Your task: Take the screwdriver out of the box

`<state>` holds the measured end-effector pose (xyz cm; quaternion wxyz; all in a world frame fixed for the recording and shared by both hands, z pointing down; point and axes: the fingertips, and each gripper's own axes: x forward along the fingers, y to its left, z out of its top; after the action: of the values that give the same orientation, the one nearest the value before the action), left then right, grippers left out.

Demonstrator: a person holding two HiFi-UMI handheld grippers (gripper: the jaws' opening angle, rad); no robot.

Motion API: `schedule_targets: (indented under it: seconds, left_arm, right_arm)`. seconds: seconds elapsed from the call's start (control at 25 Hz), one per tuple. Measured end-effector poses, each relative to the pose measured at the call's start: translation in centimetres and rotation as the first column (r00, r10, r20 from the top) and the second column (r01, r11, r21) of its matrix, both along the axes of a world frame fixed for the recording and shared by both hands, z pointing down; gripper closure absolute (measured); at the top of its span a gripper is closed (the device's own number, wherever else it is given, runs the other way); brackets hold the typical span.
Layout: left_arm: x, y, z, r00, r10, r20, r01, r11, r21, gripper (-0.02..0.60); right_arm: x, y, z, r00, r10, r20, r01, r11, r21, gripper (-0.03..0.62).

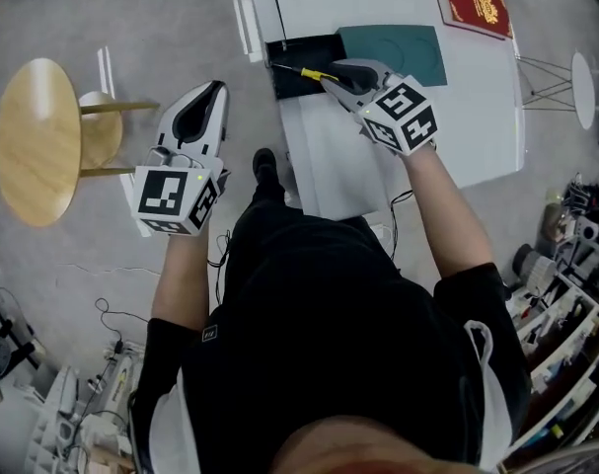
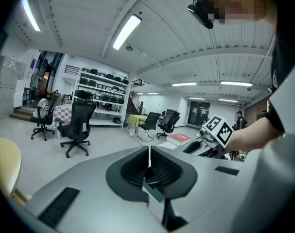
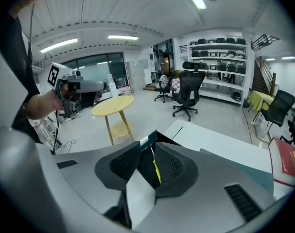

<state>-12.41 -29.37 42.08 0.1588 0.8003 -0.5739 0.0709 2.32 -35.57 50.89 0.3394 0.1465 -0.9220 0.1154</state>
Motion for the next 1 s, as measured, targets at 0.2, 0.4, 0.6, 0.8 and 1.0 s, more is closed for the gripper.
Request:
schedule_targets:
  seconds: [0.2,0.4,0.6,0.8,1.0]
  left_arm:
    - [-0.8,0.2,1.3,0.999,-0.045,-0.025,0.045,0.999,-0.016,0.555]
    - [-2.2,0.7,2.7,0.996,-0.079,-0.051,0.077,0.997,-0.025,0.555]
    - [-4.5,0.9,3.7,0.990,-0.122,-0.067,0.120,0.992,-0.029,0.555]
    - [-6.0,1.9,4.2,0.984,-0.155,-0.085,0.152,0.988,-0.032,0.555]
    - [-6.4,2.4,4.8,0.982,-0.159,-0.104,0.155,0.987,-0.044,0.555]
  right_arm:
    - [-1.2,-0.2,3.1,0.983,-0.106,-0.150,0.104,0.994,-0.022,0.474]
    - [-2.6,0.3,5.7,0.941,-0.194,-0.275,0.194,0.981,-0.030,0.467]
    - [-3.8,-0.2,7.8,0.898,-0.251,-0.361,0.251,0.967,-0.047,0.457]
    - [-4.1,-0.4,9.6,0.830,-0.297,-0.472,0.310,0.949,-0.052,0.443]
    - [-3.9,-0.5,11.4,0.781,-0.318,-0.538,0.312,0.944,-0.106,0.424]
